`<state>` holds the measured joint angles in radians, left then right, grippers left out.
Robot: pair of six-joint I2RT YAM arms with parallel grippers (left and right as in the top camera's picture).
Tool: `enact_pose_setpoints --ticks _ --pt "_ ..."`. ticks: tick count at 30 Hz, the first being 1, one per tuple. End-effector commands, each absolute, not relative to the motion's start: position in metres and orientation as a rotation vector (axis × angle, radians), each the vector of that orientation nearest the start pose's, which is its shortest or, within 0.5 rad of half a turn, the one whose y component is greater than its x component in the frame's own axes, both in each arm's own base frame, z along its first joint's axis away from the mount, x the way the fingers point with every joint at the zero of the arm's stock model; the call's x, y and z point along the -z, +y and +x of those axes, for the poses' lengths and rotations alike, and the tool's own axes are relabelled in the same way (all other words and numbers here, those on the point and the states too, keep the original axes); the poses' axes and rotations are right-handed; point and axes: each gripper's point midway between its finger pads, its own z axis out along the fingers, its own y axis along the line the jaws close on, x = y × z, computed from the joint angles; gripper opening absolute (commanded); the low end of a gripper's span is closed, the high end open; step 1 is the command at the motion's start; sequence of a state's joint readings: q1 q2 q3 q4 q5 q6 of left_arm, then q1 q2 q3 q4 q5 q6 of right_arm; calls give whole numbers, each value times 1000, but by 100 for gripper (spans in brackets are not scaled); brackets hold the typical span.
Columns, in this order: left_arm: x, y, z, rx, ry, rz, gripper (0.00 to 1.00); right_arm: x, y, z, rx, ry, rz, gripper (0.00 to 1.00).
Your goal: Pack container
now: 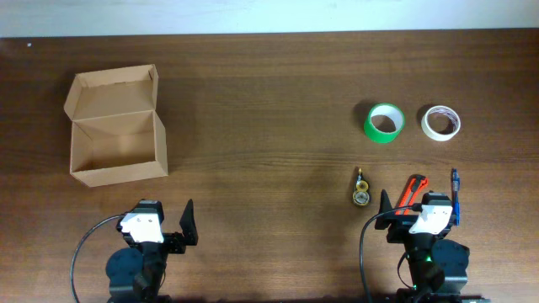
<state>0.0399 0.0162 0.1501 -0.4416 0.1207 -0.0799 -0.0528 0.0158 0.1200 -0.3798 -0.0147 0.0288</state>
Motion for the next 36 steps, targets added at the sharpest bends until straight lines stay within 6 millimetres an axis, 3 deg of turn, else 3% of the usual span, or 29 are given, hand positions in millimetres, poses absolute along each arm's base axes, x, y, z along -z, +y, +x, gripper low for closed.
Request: enact_pose_setpoints --ticks 1,8,14,19,25,31,36 --pt "-140 -9 227 129 1846 -40 100 -135 -14 230 21 1840 85 99" --pt "-158 -10 228 137 1814 -40 100 -135 -14 230 16 1838 86 99" --pt "-217 15 236 7 1790 -137 100 -142 0 230 -70 1827 50 99" --pt "-257 21 275 -41 1916 -125 99 -164 4 230 -153 1811 112 99" --pt "-280 22 331 -39 2098 -125 100 -171 9 232 -155 1987 72 99" --pt "-306 23 369 -36 2193 -127 100 -198 4 266 -112 2150 30 99" --pt "-316 19 380 -11 2193 -112 100 -220 2 301 -90 2255 -22 99"
